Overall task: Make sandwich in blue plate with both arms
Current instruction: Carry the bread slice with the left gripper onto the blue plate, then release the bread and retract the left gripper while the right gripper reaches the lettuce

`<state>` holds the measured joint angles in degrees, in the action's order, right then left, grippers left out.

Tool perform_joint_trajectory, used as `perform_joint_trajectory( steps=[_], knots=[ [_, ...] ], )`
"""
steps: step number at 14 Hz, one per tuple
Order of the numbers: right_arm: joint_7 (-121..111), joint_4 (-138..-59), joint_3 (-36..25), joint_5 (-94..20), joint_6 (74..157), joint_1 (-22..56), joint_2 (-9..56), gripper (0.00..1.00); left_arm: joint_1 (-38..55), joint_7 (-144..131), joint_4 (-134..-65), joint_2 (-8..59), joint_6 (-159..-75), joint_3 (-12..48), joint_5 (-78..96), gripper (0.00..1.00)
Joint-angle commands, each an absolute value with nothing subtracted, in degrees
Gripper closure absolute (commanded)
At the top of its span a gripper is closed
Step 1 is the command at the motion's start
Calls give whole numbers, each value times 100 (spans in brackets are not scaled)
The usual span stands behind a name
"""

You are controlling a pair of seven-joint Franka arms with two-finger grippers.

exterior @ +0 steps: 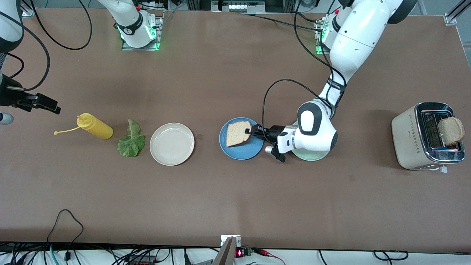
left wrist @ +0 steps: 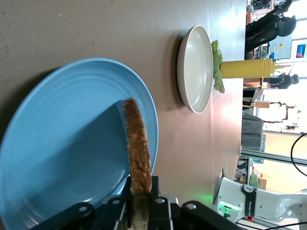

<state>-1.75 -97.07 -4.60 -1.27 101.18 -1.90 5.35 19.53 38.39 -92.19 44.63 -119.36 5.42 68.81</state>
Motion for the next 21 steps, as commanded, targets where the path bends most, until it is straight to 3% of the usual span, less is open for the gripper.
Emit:
perform_joint_trajectory(
  steps=[1,6,12,16,19,21],
  knots=[
    [-114,-9624,-466,-342,10028,-220,624,0,1916,4008,-9377,4263,-11918,457,6735,0],
    [-88,-9650,-431,-369,10063,-62,712,0,1898,3483,-9378,3692,-11831,343,4645,0],
    [-97,-9624,-439,-360,10405,579,1168,0,1899,2155,-9185,2875,-10909,167,1150,0],
    [-105,-9633,-439,-325,10635,781,1634,0,1750,2171,-8186,2637,-9724,158,-1139,0],
    [-114,-9624,-448,-237,10871,896,2029,0,1364,2084,-7097,2610,-8853,167,-1257,0],
    [-114,-9633,-439,-237,11090,914,2345,0,1292,1769,-6541,2602,-8746,176,-1257,0]
  ],
)
